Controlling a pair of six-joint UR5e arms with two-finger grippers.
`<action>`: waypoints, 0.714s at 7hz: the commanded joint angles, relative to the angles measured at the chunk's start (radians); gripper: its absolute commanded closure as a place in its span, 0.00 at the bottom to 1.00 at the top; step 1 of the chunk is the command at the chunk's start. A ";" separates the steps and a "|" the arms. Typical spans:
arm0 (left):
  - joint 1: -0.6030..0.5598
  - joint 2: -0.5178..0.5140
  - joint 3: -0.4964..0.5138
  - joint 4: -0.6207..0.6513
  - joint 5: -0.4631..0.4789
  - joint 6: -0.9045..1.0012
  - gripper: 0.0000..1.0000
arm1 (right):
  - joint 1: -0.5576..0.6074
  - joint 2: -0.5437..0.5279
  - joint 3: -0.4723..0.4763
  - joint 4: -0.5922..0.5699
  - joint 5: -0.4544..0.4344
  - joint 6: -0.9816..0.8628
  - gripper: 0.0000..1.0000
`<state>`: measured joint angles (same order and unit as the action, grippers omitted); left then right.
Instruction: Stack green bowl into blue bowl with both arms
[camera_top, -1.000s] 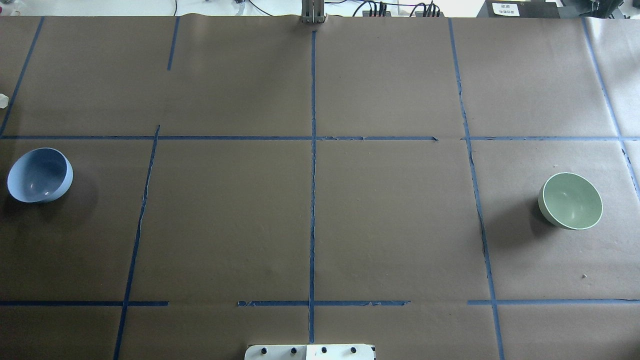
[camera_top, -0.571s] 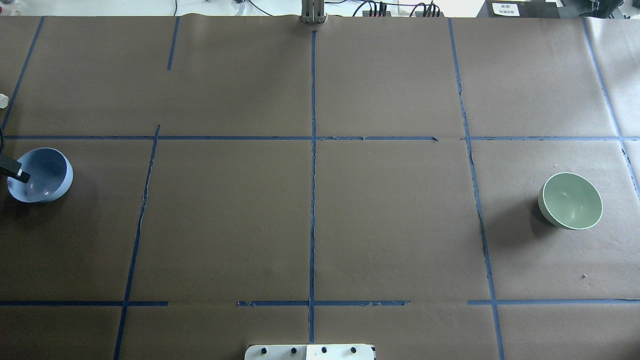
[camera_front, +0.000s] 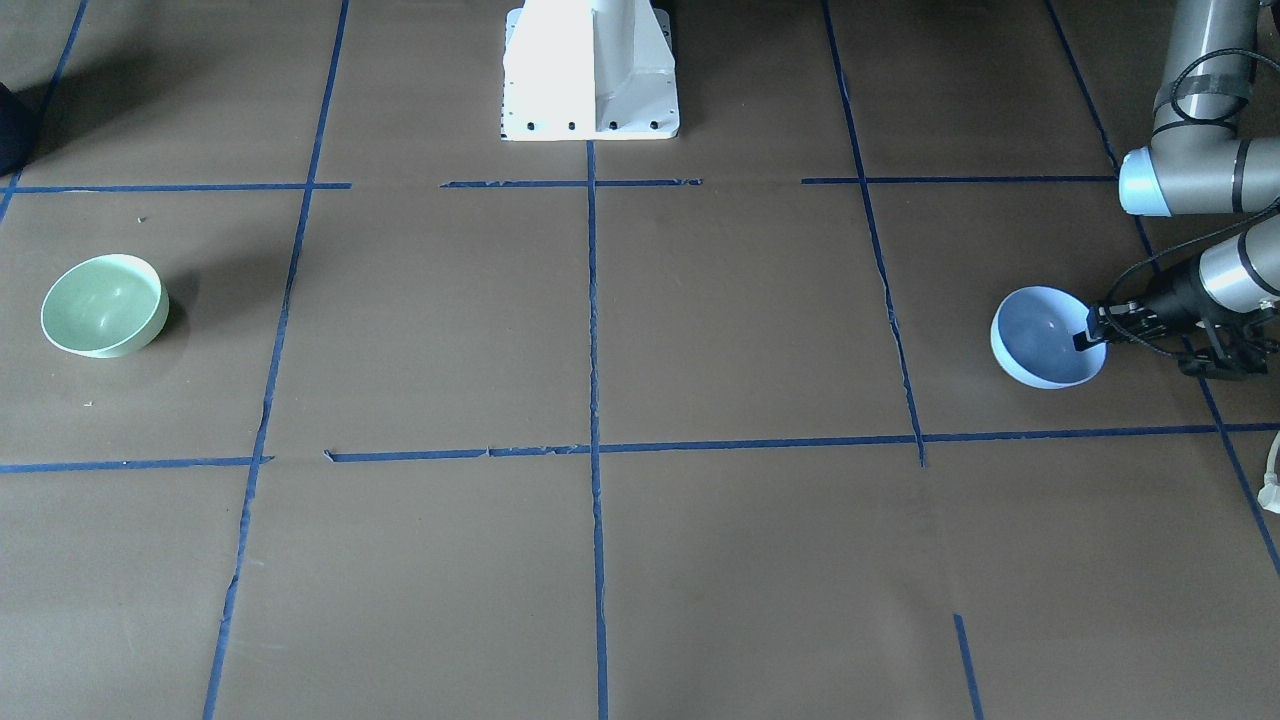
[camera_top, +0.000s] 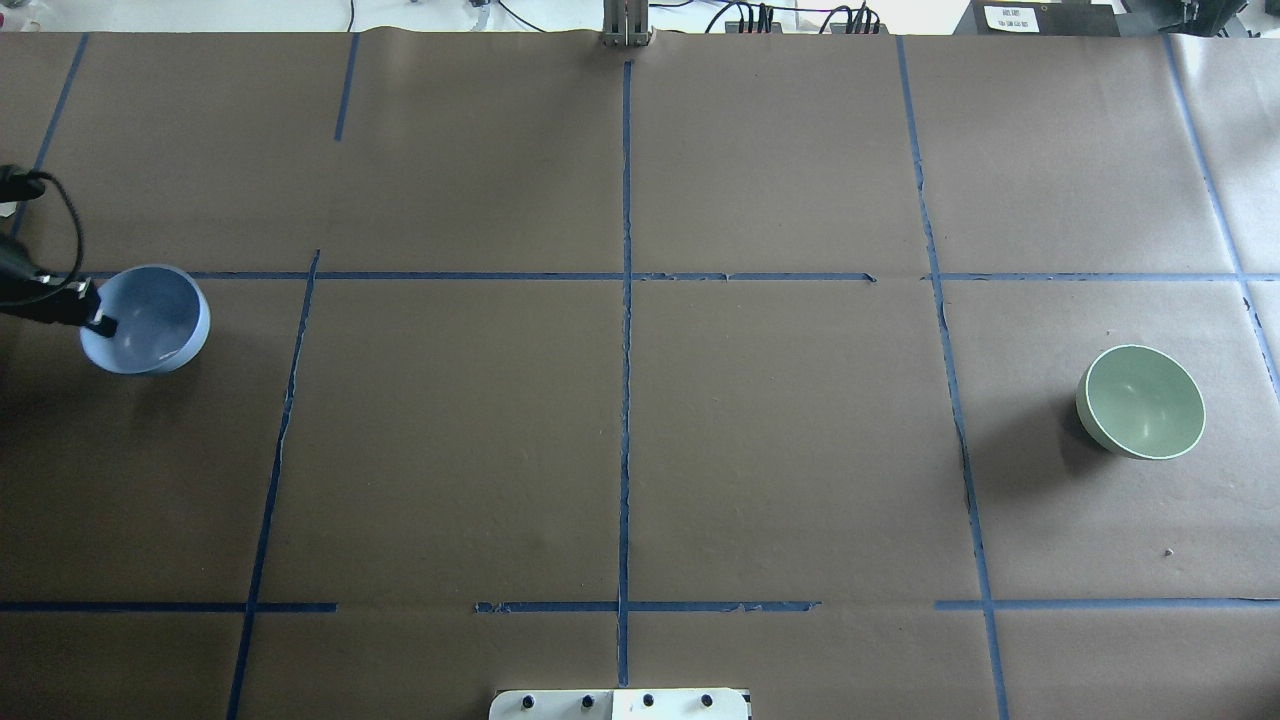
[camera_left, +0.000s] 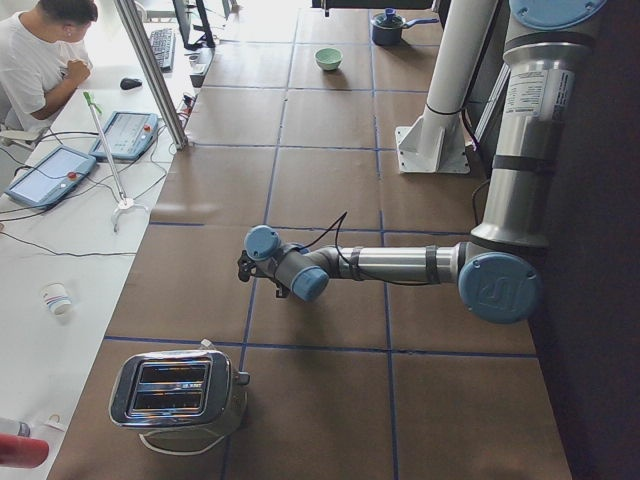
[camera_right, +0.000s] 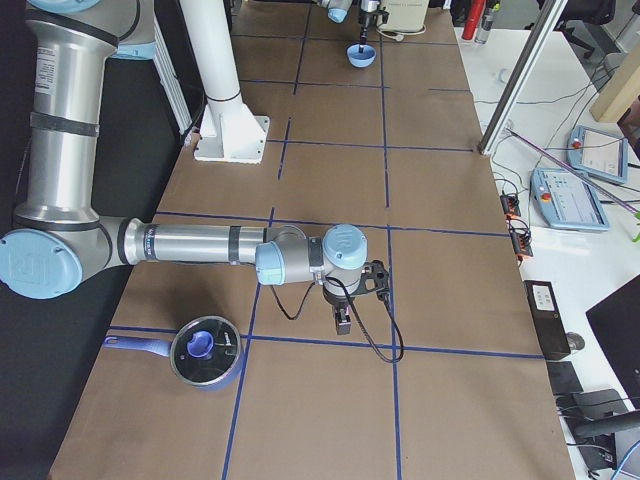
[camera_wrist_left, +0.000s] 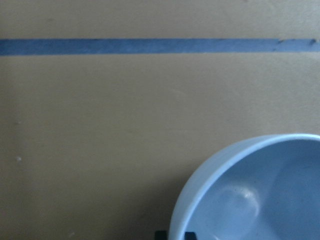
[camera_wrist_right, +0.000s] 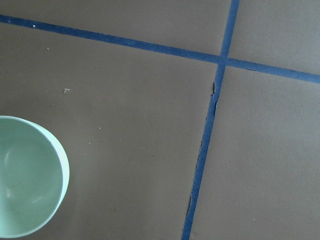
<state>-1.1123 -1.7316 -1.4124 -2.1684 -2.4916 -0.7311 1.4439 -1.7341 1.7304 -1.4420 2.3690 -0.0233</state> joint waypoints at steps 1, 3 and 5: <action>0.200 -0.218 -0.149 0.004 0.035 -0.439 1.00 | -0.045 0.017 0.005 0.000 -0.001 0.003 0.00; 0.494 -0.410 -0.157 0.024 0.373 -0.653 1.00 | -0.046 0.030 0.001 0.000 0.030 0.003 0.00; 0.633 -0.477 -0.140 0.094 0.574 -0.662 1.00 | -0.045 0.030 0.008 0.002 0.064 0.003 0.00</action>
<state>-0.5563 -2.1737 -1.5587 -2.0995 -2.0178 -1.3753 1.3985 -1.7052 1.7333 -1.4409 2.4137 -0.0198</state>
